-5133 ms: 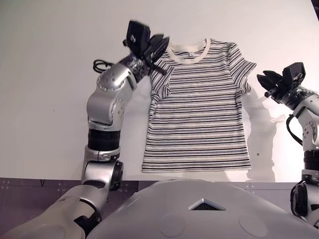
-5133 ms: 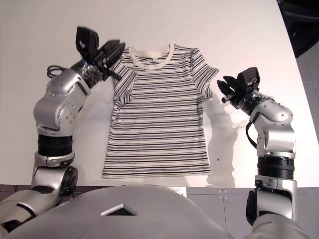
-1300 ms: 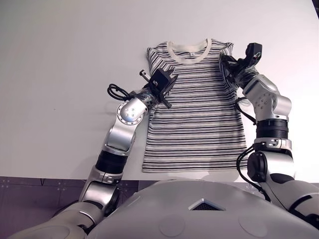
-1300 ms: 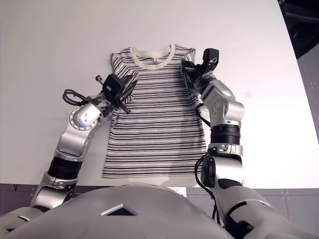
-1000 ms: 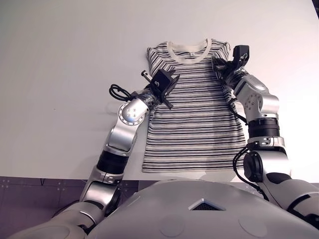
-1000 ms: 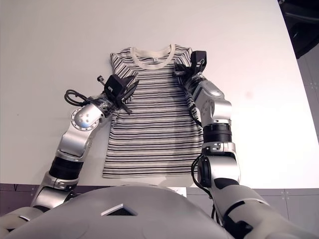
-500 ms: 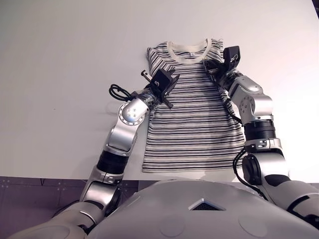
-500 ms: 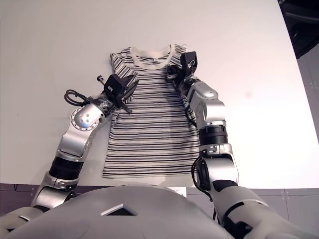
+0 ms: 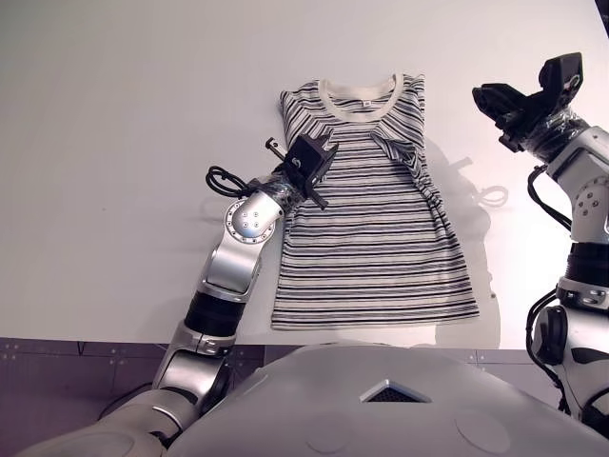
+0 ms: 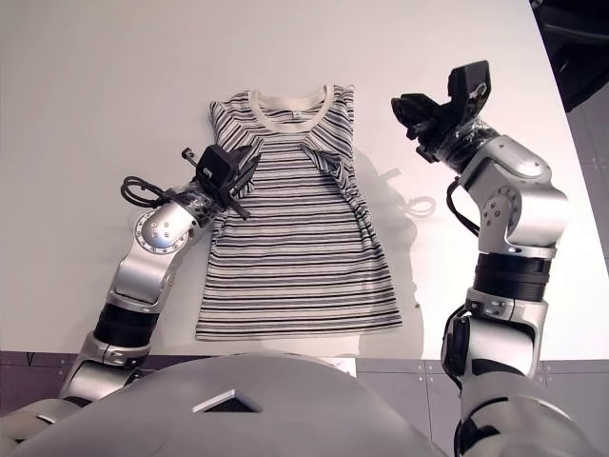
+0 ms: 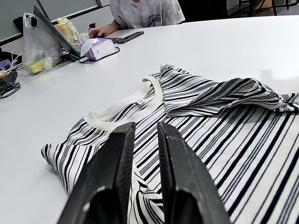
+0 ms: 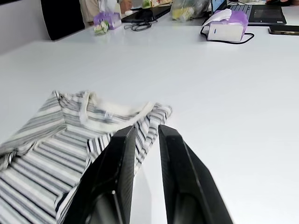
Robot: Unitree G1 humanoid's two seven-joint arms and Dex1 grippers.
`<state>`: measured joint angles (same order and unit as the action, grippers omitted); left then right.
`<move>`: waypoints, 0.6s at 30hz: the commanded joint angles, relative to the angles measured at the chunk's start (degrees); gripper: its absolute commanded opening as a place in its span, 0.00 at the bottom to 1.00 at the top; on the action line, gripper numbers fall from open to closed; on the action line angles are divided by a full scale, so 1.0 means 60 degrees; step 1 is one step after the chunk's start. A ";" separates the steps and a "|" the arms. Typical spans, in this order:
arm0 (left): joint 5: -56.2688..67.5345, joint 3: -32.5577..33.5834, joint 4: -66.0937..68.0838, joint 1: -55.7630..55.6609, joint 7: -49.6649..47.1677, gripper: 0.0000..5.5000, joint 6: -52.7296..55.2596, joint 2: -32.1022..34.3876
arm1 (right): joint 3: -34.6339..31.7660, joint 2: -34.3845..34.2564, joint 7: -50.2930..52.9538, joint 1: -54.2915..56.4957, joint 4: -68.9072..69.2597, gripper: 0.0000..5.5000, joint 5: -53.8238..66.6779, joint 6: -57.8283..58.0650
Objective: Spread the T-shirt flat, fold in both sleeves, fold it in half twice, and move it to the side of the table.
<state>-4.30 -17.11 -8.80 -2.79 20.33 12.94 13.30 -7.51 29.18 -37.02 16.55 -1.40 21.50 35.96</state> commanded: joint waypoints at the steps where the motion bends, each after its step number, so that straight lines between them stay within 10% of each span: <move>1: -0.0241 -0.0001 -0.0047 0.0030 0.0013 0.16 -0.0112 0.0163 | 0.0897 -0.0138 -0.0366 -0.0741 0.0601 0.16 -0.0251 -0.0301; 11: -0.0740 -0.0289 0.0151 0.0065 0.0620 0.16 -0.0865 0.0969 | 0.2997 -0.0242 -0.0727 -0.1505 -0.0058 0.16 -0.1706 -0.1560; 18: -0.0428 0.0217 -0.0908 0.0550 0.1647 0.16 -0.0923 0.2099 | 0.1983 0.0153 -0.1101 -0.1572 0.1149 0.16 -0.0920 -0.1296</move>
<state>-7.76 -17.58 -10.44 -1.58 26.86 8.21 21.89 7.55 27.86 -42.56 7.42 0.99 13.66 26.44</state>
